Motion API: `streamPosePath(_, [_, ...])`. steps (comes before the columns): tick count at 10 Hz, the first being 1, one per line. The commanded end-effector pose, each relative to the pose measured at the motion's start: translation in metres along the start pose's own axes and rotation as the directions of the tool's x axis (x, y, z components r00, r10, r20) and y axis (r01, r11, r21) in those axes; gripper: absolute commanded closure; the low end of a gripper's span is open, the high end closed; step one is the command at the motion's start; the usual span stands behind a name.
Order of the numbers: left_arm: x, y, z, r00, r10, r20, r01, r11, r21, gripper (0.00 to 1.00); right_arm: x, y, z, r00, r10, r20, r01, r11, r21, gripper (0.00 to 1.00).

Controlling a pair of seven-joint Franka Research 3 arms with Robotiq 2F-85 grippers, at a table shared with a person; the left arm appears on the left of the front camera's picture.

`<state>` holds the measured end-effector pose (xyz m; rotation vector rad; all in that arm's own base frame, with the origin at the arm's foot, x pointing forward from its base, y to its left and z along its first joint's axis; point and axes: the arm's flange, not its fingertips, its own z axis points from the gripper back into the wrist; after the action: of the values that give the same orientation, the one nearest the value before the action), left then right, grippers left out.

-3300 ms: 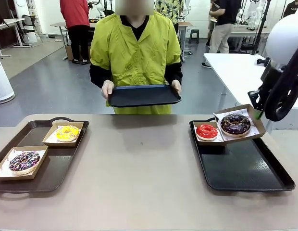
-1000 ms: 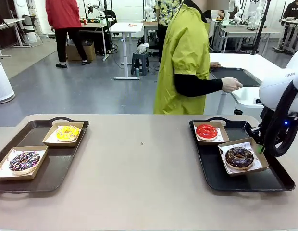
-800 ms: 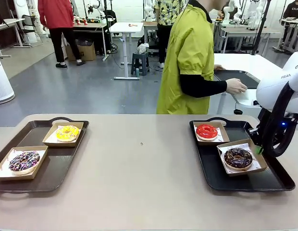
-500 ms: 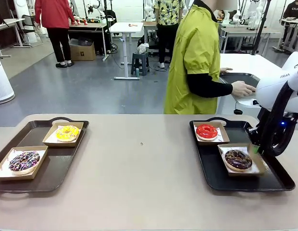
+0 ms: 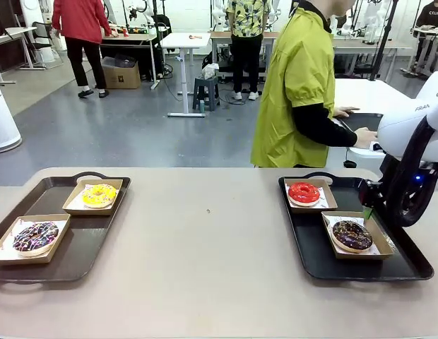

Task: Individually package the donuts and arrange them on the tray.
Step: Place the picked Paper togo box on the Handle tray.

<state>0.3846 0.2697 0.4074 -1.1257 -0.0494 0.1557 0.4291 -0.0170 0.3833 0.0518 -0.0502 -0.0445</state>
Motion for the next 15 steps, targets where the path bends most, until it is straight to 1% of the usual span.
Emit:
streamPosePath(1, [-0.002, -0.001, 0.001, 1.0, 0.006, 0.007, -0.006, 1.0, 0.001, 0.0, -0.008, -0.006, 0.013, 0.999, 0.039, 0.03, -0.038, 0.999, -0.033, 0.0])
streamPosePath(2, [-0.002, -0.001, 0.001, 1.0, 0.006, 0.007, -0.006, 1.0, 0.001, 0.0, -0.009, -0.012, 0.022, 0.998, 0.053, 0.042, -0.05, 0.997, -0.063, 0.0])
streamPosePath(3, [-0.002, -0.001, 0.001, 1.0, 0.006, 0.007, -0.006, 1.0, 0.001, 0.0, -0.006, -0.021, 0.038, 0.994, 0.099, 0.047, -0.098, 0.995, -0.023, 0.0])
streamPosePath(4, [-0.002, -0.001, 0.001, 1.0, 0.006, 0.007, -0.006, 1.0, 0.001, 0.0, -0.003, -0.028, 0.056, 0.992, 0.121, 0.044, -0.125, 0.986, 0.108, 0.0])
streamPosePath(5, [-0.002, -0.001, 0.001, 1.0, 0.006, 0.007, -0.006, 1.0, 0.001, 0.0, -0.002, -0.041, 0.077, 0.985, 0.151, 0.082, -0.168, 0.948, 0.271, 0.0])
streamPosePath(6, [-0.002, -0.001, 0.001, 1.0, 0.006, 0.007, -0.006, 1.0, 0.001, 0.0, -0.005, -0.059, 0.094, 0.983, 0.109, 0.146, -0.159, 0.902, 0.401, 0.0])
streamPosePath(7, [-0.002, -0.001, 0.001, 1.0, 0.006, 0.007, -0.006, 1.0, 0.001, 0.0, -0.01, -0.085, 0.109, 0.983, 0.055, 0.172, -0.144, 0.816, 0.56, 0.0])
streamPosePath(8, [-0.002, -0.001, 0.001, 1.0, 0.006, 0.007, -0.006, 1.0, 0.001, 0.0, -0.019, -0.113, 0.118, 0.985, 0.01, 0.17, -0.121, 0.742, 0.659, 0.0])
streamPosePath(9, [-0.002, -0.001, 0.001, 1.0, 0.006, 0.007, -0.006, 1.0, 0.001, 0.0, -0.025, -0.142, 0.121, 0.985, -0.051, 0.162, -0.087, 0.672, 0.735, 0.0])
streamPosePath(10, [-0.002, -0.001, 0.001, 1.0, 0.006, 0.007, -0.006, 1.0, 0.001, 0.0, -0.032, -0.172, 0.116, 0.981, -0.11, 0.157, -0.059, 0.604, 0.795, 0.0])
streamPosePath(11, [-0.002, -0.001, 0.001, 1.0, 0.006, 0.007, -0.006, 1.0, 0.001, 0.0, -0.038, -0.195, 0.108, 0.979, -0.135, 0.153, -0.053, 0.558, 0.828, 0.0])
streamPosePath(12, [-0.002, -0.001, 0.001, 1.0, 0.006, 0.007, -0.006, 1.0, 0.001, 0.0, -0.044, -0.216, 0.093, 0.977, -0.16, 0.139, -0.036, 0.523, 0.852, 0.0])
streamPosePath(13, [-0.002, -0.001, 0.001, 1.0, 0.006, 0.007, -0.006, 1.0, 0.001, 0.0, -0.048, -0.234, 0.074, 0.975, -0.189, 0.113, -0.002, 0.504, 0.863, 0.0])
streamPosePath(14, [-0.002, -0.001, 0.001, 1.0, 0.006, 0.007, -0.006, 1.0, 0.001, 0.0, -0.05, -0.247, 0.06, 0.979, -0.182, 0.096, 0.005, 0.485, 0.875, 0.0])
streamPosePath(15, [-0.002, -0.001, 0.001, 1.0, 0.006, 0.007, -0.006, 1.0, 0.001, 0.0, -0.049, -0.255, 0.049, 0.981, -0.181, 0.075, 0.022, 0.482, 0.876, 0.0])
